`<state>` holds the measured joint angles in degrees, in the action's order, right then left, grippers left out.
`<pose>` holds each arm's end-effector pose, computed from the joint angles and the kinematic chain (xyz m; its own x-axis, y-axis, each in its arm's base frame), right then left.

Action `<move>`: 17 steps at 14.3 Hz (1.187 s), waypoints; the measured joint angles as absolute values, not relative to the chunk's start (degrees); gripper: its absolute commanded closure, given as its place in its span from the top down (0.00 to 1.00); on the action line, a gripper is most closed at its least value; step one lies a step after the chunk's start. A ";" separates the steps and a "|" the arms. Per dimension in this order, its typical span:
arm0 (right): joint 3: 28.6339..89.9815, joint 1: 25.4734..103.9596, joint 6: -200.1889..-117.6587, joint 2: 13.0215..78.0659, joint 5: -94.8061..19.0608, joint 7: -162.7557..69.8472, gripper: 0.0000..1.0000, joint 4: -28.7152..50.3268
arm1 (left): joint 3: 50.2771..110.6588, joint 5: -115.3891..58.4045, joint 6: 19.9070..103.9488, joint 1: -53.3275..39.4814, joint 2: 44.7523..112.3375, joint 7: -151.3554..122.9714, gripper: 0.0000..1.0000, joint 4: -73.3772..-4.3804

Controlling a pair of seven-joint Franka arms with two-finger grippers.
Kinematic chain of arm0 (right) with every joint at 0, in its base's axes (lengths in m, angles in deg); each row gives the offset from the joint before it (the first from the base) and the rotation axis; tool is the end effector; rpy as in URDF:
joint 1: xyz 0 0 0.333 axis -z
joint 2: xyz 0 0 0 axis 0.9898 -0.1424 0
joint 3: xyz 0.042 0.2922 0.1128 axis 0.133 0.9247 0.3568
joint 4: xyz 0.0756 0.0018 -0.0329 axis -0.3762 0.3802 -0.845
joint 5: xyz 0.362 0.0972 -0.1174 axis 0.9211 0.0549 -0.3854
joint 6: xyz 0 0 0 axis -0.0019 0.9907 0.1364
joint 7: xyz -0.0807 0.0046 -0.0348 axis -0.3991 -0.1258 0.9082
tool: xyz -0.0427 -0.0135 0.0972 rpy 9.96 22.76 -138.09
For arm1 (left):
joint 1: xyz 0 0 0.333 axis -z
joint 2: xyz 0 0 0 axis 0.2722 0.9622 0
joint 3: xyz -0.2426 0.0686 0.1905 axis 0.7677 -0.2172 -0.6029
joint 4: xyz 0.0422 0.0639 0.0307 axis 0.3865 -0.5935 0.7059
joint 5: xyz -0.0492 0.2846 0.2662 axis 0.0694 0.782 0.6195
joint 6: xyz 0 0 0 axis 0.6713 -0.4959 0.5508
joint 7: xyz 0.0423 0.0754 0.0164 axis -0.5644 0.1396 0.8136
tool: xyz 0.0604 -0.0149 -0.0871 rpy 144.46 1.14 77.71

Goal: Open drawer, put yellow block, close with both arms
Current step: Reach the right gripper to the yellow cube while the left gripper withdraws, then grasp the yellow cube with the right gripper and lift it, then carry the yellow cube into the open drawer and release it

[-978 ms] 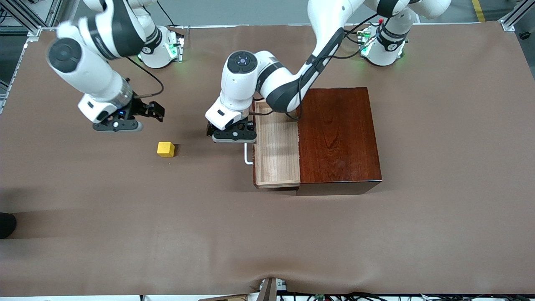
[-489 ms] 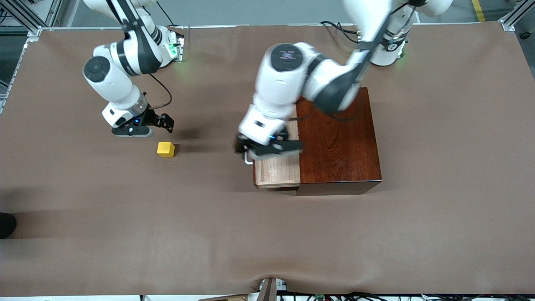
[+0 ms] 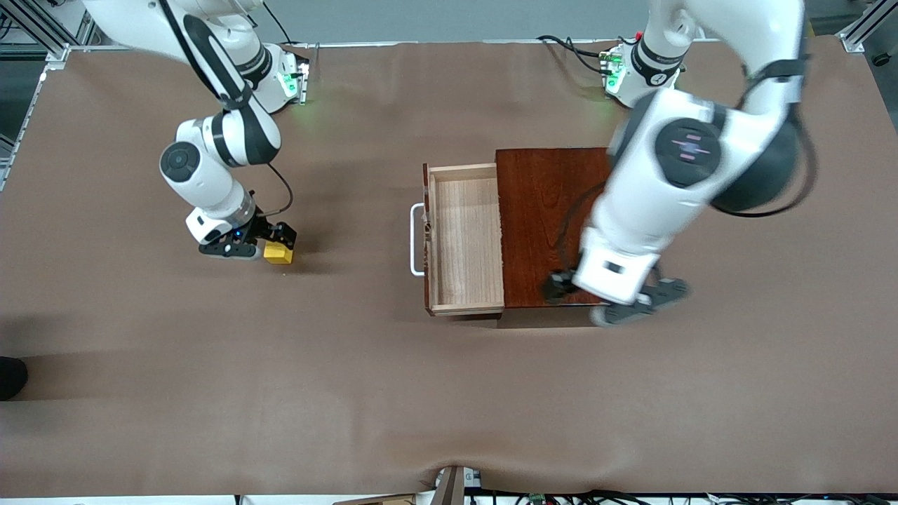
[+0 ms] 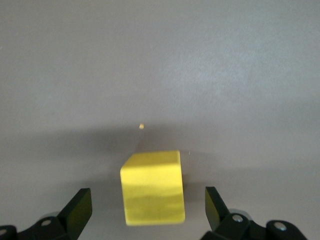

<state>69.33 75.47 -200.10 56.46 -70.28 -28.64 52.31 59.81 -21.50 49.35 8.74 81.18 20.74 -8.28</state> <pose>0.4840 0.0913 0.2180 0.9930 -0.1078 0.0482 -0.1046 -0.9923 -0.0656 0.6578 -0.2782 0.5109 0.9393 0.3328 0.0838 0.3251 -0.9411 0.0933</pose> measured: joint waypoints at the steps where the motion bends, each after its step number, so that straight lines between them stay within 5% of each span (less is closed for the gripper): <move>1: 69.32 75.63 -200.03 55.43 -70.27 -28.64 1.00 51.55 | 59.82 -21.50 48.82 6.75 80.20 18.41 1.00 -9.27; 2: 69.33 75.67 -199.98 54.67 -70.26 -28.64 1.00 51.13 | 59.85 -21.50 48.50 5.08 79.16 16.25 1.00 -10.47; 6: 69.41 75.66 -198.94 53.29 -70.25 -28.65 0.22 50.88 | 59.87 -21.50 48.20 0.69 73.58 8.66 1.00 -17.12; 7: 69.44 75.65 -197.81 53.23 -70.25 -28.67 0.11 50.87 | 59.85 -21.50 48.16 0.07 71.95 6.78 1.00 -19.04; 9: 69.49 75.60 -196.67 53.22 -70.25 -28.74 0.02 50.75 | 59.85 -21.50 48.06 -0.82 68.67 3.11 1.00 -22.99; 12: 69.52 75.59 -191.62 54.96 -70.27 -28.99 0.02 48.77 | 59.85 -21.50 47.84 -2.45 63.96 -3.30 1.00 -28.26; 17: 69.62 75.55 -157.84 69.11 -70.29 -29.17 0.00 34.35 | 59.80 -20.90 42.57 -6.90 57.69 -16.64 1.00 -33.13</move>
<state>69.62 75.55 -157.84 69.11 -70.29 -29.17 34.35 59.80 -20.90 42.57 -6.90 57.69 -16.64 -33.13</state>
